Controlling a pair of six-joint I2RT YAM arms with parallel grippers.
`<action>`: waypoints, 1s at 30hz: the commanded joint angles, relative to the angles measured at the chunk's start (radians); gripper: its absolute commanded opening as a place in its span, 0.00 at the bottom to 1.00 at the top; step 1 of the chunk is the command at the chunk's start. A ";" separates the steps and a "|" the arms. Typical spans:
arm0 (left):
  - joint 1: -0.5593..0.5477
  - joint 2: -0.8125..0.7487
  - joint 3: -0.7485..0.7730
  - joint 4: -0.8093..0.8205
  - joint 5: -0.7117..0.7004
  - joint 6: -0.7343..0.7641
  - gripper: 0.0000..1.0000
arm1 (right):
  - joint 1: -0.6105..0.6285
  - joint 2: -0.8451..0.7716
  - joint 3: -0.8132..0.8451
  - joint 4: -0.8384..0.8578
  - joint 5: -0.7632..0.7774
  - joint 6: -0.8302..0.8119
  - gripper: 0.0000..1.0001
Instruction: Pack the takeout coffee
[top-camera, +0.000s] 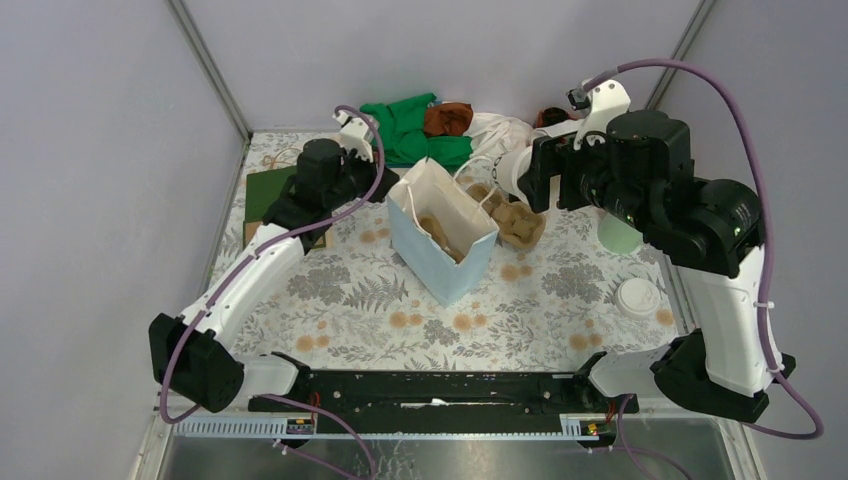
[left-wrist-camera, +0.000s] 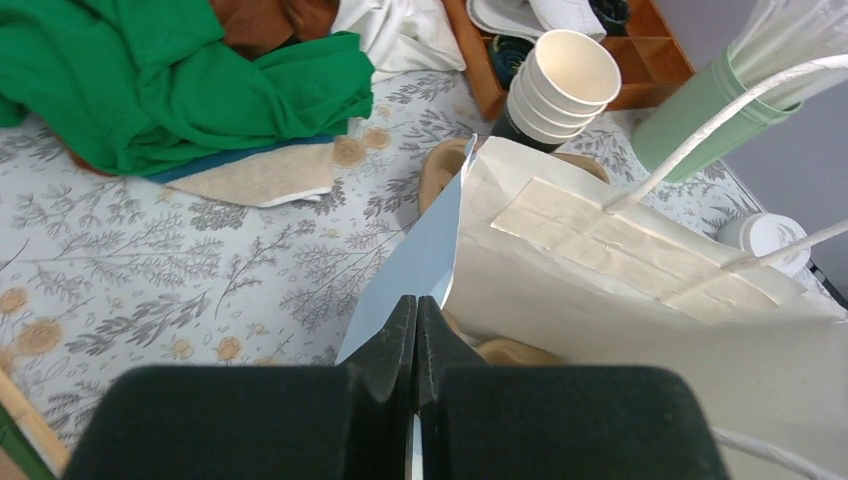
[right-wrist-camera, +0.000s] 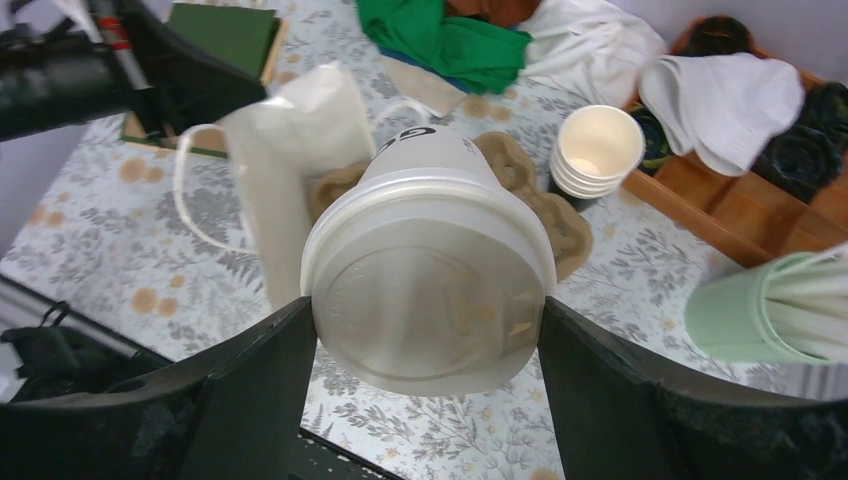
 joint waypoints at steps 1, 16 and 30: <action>-0.039 0.010 0.087 0.099 0.015 0.036 0.00 | -0.005 0.037 0.038 0.030 -0.159 -0.048 0.74; -0.120 -0.015 0.120 0.139 0.000 0.072 0.00 | 0.028 0.075 -0.088 0.147 -0.299 -0.021 0.67; -0.125 -0.044 0.078 0.135 -0.005 0.044 0.00 | 0.191 0.135 -0.241 0.209 -0.035 0.014 0.65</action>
